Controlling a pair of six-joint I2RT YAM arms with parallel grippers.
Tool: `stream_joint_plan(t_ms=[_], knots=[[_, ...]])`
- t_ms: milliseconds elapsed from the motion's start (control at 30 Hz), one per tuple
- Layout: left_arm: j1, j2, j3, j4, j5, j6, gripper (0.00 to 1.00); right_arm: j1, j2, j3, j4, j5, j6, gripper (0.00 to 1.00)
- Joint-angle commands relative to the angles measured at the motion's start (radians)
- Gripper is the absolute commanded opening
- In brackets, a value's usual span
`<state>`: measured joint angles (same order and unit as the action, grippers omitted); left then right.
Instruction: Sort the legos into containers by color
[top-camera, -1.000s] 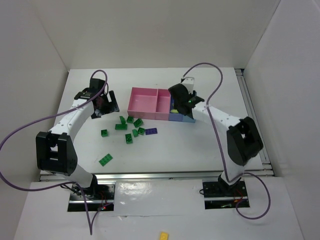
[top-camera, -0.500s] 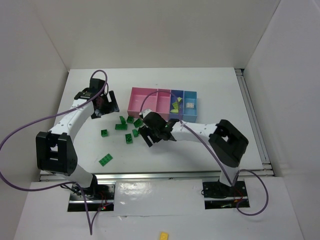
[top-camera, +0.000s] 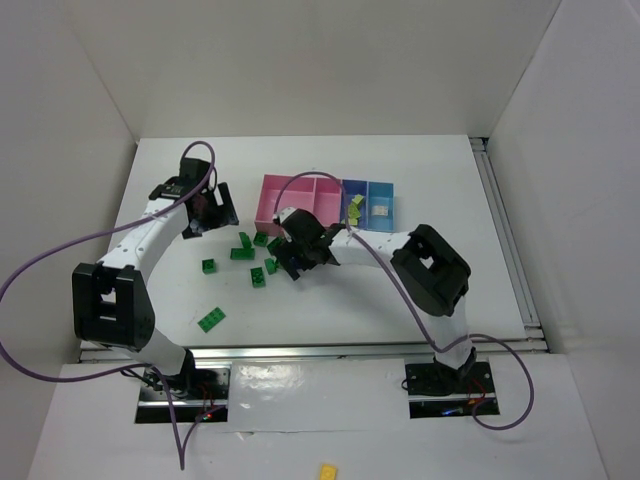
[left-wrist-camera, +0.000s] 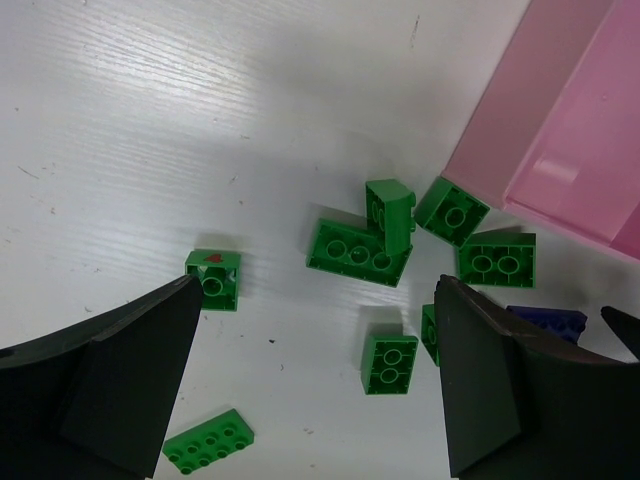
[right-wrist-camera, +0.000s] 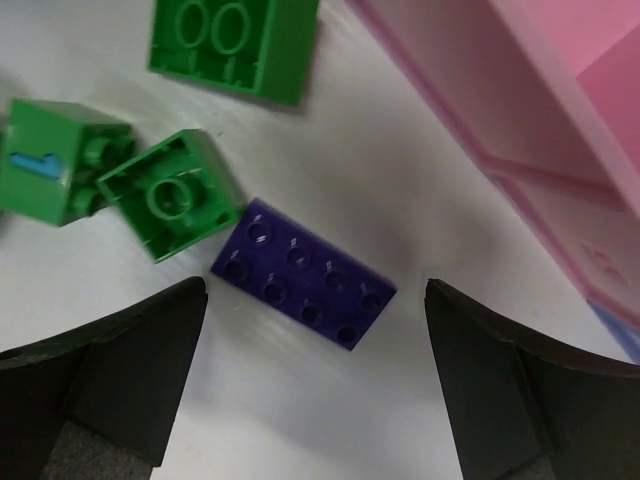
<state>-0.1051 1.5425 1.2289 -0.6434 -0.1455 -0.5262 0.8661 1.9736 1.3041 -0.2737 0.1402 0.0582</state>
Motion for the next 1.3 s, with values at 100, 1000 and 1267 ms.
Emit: stream_joint_plan(t_ms=[100,1000,1267], knots=[[0.007,-0.035,-0.014,0.011,-0.008,0.002,0.99,-0.027,0.034,0.034,0.080,-0.047,-0.049,0.98],[0.007,0.002,-0.014,0.030,0.011,0.002,0.99,0.093,-0.007,-0.086,0.062,-0.013,0.019,0.46],[0.007,-0.007,0.006,0.021,0.001,0.002,0.99,0.111,-0.163,-0.137,0.024,0.041,0.046,0.23]])
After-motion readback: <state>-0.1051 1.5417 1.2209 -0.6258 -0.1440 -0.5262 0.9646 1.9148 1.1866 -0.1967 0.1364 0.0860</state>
